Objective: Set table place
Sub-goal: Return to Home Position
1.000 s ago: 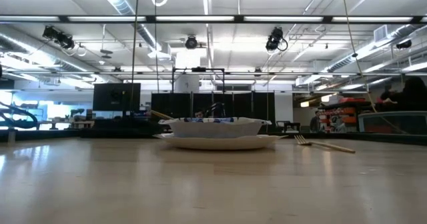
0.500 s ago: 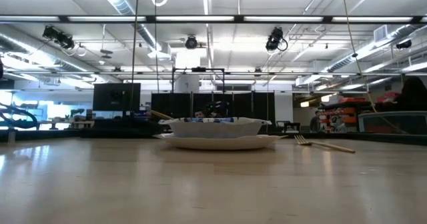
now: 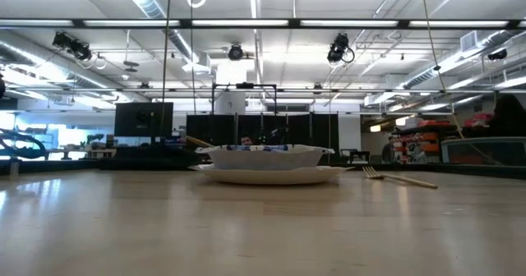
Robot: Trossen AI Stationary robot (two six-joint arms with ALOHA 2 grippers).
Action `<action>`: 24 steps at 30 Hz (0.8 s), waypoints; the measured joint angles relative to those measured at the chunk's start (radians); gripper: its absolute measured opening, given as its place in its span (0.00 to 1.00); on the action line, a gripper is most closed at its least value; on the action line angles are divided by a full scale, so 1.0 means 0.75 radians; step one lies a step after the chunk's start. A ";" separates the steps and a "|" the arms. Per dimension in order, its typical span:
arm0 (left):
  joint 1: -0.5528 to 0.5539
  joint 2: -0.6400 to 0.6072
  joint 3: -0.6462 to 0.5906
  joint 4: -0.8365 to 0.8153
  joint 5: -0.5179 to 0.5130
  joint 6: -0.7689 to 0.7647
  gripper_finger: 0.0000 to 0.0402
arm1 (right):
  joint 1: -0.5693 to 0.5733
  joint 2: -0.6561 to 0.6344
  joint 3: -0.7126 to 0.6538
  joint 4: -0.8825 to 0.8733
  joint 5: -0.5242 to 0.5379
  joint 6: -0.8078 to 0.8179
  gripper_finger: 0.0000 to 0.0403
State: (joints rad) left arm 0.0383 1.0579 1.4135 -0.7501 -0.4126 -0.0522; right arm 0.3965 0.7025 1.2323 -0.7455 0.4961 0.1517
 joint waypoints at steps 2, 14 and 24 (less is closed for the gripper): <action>0.000 -0.106 -0.124 0.112 0.003 -0.027 0.01 | 0.000 0.000 -0.013 0.001 0.000 0.003 0.00; 0.000 -0.632 -0.705 0.447 0.007 -0.134 0.01 | -0.001 -0.161 -0.196 0.110 -0.045 -0.025 0.00; 0.000 -1.050 -0.974 0.520 0.046 -0.197 0.01 | -0.001 -0.401 -0.515 0.357 -0.120 -0.028 0.00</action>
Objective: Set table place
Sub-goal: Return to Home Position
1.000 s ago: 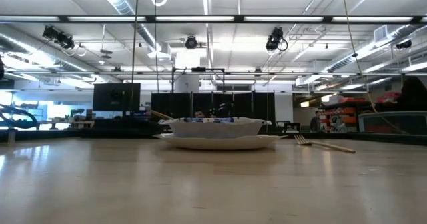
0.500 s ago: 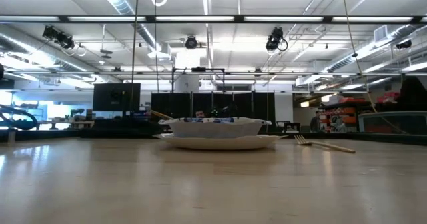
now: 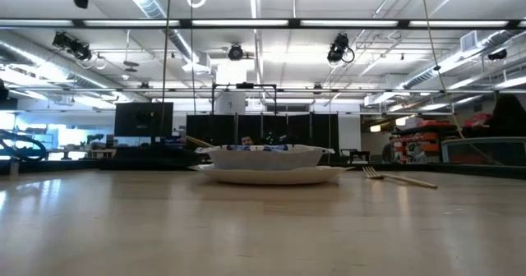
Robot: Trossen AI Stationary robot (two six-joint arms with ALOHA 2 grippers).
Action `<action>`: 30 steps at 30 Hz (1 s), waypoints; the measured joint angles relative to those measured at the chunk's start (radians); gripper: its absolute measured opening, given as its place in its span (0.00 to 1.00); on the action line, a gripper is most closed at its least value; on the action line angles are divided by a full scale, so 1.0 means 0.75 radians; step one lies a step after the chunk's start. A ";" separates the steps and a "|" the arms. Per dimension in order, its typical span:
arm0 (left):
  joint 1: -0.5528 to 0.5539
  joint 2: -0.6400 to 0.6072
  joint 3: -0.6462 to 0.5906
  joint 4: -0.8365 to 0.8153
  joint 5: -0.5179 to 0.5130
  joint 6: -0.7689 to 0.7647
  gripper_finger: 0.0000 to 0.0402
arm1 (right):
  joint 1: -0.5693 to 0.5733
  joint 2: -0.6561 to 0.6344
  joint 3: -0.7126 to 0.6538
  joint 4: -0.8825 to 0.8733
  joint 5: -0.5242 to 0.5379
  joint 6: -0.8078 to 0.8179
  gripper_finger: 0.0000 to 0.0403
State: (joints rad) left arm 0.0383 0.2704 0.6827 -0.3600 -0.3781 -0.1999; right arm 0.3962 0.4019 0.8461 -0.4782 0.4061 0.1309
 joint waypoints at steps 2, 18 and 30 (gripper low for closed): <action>0.000 -0.061 -0.041 0.006 0.012 0.001 0.01 | 0.000 -0.033 -0.058 0.061 -0.021 -0.003 0.00; -0.004 -0.349 -0.399 0.079 0.017 -0.039 0.01 | -0.001 -0.186 -0.464 0.510 -0.079 -0.039 0.00; -0.004 -0.356 -0.741 0.394 0.096 -0.066 0.01 | -0.001 -0.199 -0.718 0.784 -0.169 -0.028 0.00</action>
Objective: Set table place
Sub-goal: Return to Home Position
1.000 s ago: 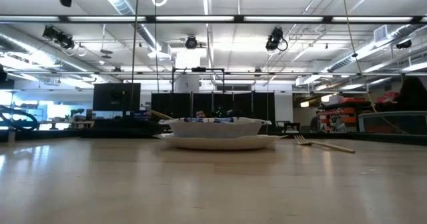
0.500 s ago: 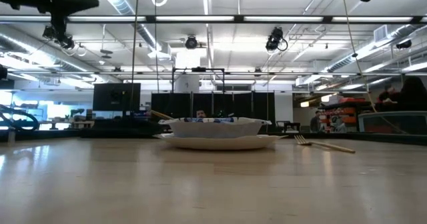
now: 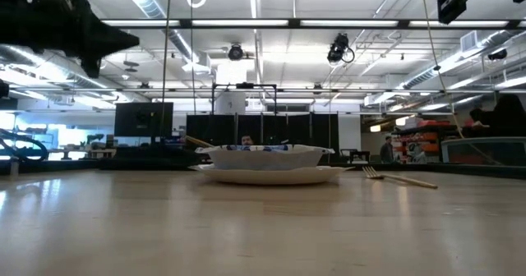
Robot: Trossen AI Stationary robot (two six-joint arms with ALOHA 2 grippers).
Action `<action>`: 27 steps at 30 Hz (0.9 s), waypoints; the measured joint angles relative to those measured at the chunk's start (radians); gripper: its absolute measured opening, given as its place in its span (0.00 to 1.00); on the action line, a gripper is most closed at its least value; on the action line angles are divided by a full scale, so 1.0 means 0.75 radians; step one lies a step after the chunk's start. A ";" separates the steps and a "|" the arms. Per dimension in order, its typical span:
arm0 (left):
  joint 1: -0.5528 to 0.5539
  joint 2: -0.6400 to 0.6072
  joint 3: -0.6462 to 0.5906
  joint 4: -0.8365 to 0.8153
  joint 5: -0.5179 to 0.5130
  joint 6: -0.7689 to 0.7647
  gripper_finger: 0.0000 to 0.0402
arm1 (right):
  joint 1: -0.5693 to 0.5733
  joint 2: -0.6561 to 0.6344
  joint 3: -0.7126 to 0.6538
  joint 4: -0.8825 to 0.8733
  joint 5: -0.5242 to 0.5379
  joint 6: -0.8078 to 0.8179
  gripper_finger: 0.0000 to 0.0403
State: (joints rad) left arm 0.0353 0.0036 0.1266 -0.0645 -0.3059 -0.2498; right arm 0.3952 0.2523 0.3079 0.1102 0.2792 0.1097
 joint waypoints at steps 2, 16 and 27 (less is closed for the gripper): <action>0.000 0.001 -0.070 0.051 0.022 -0.020 0.01 | 0.000 0.000 -0.048 0.047 -0.008 0.016 0.00; 0.000 0.020 -0.156 0.181 0.097 0.026 0.01 | 0.000 0.001 -0.314 0.329 -0.031 0.060 0.00; 0.000 0.020 -0.156 0.169 0.137 0.031 0.01 | 0.000 0.001 -0.377 0.422 -0.062 0.008 0.00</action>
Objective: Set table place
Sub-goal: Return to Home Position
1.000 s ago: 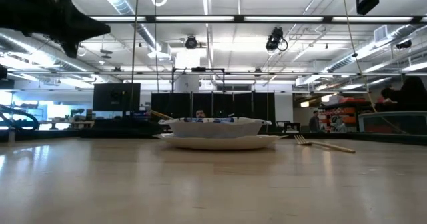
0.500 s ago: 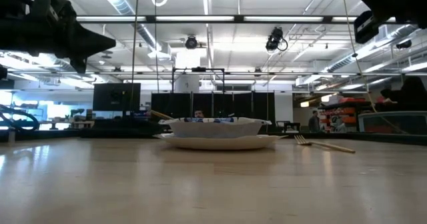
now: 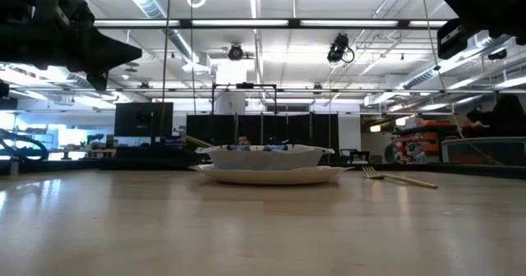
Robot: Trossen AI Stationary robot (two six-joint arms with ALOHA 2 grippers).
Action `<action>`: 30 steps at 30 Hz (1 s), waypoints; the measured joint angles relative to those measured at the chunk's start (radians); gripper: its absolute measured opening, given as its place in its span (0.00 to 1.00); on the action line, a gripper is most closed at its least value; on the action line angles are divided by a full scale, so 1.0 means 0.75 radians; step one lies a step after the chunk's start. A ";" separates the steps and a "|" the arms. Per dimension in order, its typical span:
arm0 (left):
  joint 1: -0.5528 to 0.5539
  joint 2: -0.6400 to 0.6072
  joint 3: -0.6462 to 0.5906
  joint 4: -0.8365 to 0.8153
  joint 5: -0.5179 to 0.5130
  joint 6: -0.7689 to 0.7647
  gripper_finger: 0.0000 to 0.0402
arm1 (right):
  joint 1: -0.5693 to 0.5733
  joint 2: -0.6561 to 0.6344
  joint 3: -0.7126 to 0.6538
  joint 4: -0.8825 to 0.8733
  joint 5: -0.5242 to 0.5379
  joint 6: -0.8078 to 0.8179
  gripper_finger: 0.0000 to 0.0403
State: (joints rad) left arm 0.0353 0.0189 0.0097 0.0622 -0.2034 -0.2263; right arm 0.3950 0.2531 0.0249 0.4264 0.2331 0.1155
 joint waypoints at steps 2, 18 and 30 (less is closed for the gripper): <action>0.000 0.000 0.000 -0.001 0.012 -0.027 0.01 | 0.000 0.000 -0.020 0.024 -0.004 -0.016 0.00; 0.000 0.001 0.001 -0.025 0.017 -0.067 0.05 | 0.000 0.001 -0.024 -0.028 -0.004 -0.033 0.05; 0.000 0.001 0.001 -0.018 0.014 -0.068 0.10 | 0.000 0.001 -0.023 -0.029 -0.004 -0.029 0.05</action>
State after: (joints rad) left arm 0.0353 0.0193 0.0101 0.0486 -0.1932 -0.2775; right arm 0.3950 0.2535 0.0074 0.4044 0.2302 0.0938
